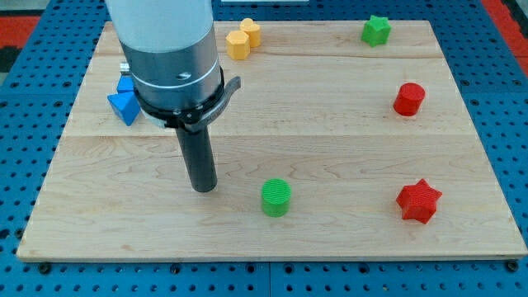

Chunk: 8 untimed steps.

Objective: Nudge the green circle to the right

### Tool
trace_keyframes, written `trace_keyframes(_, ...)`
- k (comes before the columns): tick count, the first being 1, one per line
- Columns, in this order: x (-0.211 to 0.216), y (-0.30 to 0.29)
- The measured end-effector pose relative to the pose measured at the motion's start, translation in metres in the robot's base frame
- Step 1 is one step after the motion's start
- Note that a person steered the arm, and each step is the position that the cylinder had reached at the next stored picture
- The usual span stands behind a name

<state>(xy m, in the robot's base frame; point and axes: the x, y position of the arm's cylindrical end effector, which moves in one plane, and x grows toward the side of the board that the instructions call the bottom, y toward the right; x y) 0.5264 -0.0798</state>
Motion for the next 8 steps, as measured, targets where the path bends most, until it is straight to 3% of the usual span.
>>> trace_keyframes(4,0.045,0.051)
trace_keyframes(8,0.045,0.087)
